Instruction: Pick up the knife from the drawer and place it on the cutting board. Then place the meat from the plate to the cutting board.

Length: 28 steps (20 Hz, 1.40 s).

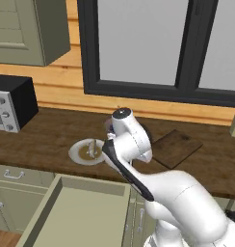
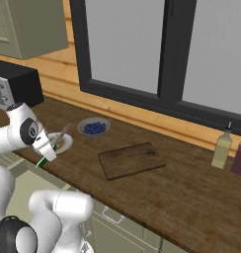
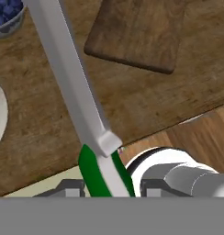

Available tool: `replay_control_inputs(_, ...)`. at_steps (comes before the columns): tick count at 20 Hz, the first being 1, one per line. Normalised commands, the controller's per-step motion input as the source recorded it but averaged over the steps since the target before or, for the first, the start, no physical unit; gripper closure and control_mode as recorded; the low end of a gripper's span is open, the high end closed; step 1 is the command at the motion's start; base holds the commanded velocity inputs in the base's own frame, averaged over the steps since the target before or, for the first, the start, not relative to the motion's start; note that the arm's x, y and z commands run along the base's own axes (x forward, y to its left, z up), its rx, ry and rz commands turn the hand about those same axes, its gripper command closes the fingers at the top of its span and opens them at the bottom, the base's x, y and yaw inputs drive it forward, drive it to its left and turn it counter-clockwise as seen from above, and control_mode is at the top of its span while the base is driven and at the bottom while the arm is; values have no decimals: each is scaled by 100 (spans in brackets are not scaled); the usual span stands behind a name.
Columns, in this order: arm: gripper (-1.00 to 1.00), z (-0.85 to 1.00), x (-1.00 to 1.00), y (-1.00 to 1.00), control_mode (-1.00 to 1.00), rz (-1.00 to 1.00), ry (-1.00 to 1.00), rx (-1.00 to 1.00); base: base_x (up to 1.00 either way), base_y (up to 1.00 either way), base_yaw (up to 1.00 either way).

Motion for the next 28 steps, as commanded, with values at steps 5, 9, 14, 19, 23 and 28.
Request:
replay_control_inputs(5, 100, 0, 47, -70, -100, -37, 5, 0, 0, 0, 0)
replay_control_inputs(9, 100, -8, 52, -57, -100, -25, 9, 0, 0, 0, 0)
replay_control_inputs(14, 100, -22, 39, -44, -100, -10, 2, 0, 0, 0, 0)
replay_control_inputs(19, 100, -33, 33, -38, -100, -7, 4, 0, 0, 0, 0)
replay_control_inputs(23, 100, -44, 35, -42, -100, -3, 7, 0, 0, 0, 0)
replay_control_inputs(28, 100, -42, 49, -33, -100, 0, 7, 0, 0, 0, 0)
